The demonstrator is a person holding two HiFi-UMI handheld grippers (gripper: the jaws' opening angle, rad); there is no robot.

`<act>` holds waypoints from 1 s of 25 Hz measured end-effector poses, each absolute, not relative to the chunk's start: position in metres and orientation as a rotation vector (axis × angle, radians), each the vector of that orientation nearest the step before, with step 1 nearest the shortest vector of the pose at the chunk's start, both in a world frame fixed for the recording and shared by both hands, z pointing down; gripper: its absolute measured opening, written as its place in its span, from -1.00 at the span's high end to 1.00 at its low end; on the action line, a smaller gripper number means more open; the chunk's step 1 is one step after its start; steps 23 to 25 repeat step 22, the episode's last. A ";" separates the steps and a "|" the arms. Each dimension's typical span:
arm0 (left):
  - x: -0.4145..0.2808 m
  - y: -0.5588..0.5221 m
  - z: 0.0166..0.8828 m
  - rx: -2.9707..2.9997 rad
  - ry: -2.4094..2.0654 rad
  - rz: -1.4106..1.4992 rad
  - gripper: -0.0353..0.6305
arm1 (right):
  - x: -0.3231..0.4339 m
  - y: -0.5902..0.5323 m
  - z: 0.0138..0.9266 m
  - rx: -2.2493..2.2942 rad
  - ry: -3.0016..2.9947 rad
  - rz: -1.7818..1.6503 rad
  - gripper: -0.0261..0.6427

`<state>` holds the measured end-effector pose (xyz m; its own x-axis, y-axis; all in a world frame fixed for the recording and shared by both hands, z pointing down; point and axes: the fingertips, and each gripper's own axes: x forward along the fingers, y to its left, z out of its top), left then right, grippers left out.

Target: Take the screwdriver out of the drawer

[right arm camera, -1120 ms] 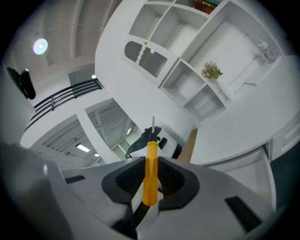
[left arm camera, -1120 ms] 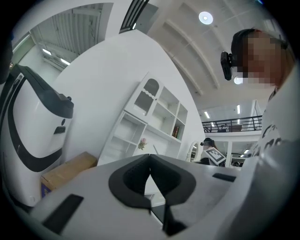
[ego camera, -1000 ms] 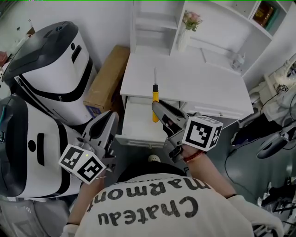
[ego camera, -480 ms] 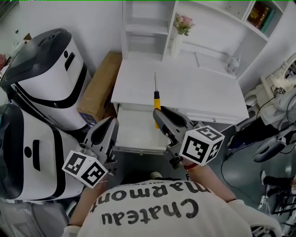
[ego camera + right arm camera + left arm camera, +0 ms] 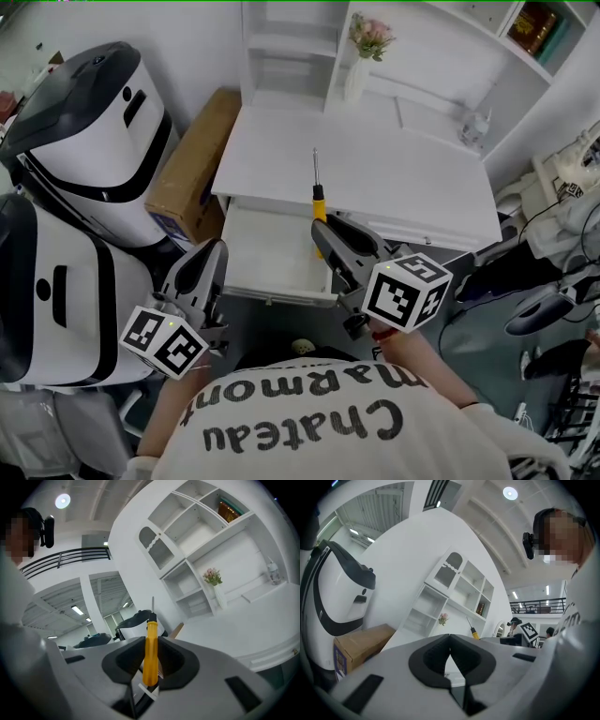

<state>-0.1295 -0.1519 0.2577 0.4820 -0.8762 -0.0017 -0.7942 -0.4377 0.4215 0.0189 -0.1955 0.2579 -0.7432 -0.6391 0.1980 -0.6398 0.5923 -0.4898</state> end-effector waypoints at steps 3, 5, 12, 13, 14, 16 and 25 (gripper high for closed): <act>-0.122 -0.150 0.259 2.354 -1.414 -0.308 0.82 | 0.029 -0.193 0.264 1.116 -2.791 0.889 0.65; -0.117 -0.151 0.256 2.356 -1.417 -0.307 0.82 | 0.034 -0.192 0.267 1.110 -2.783 0.900 0.65; -0.102 -0.154 0.257 2.375 -1.397 -0.295 0.82 | 0.042 -0.191 0.280 1.107 -2.760 0.916 0.65; -0.100 -0.154 0.258 2.373 -1.397 -0.291 0.82 | 0.043 -0.190 0.281 1.105 -2.758 0.919 0.65; -0.099 -0.154 0.259 2.370 -1.397 -0.288 0.82 | 0.044 -0.190 0.282 1.102 -2.755 0.921 0.65; -0.098 -0.153 0.261 2.365 -1.396 -0.283 0.82 | 0.044 -0.189 0.285 1.097 -2.751 0.922 0.65; -0.099 -0.155 0.265 2.370 -1.390 -0.282 0.82 | 0.040 -0.189 0.292 1.087 -2.745 0.914 0.65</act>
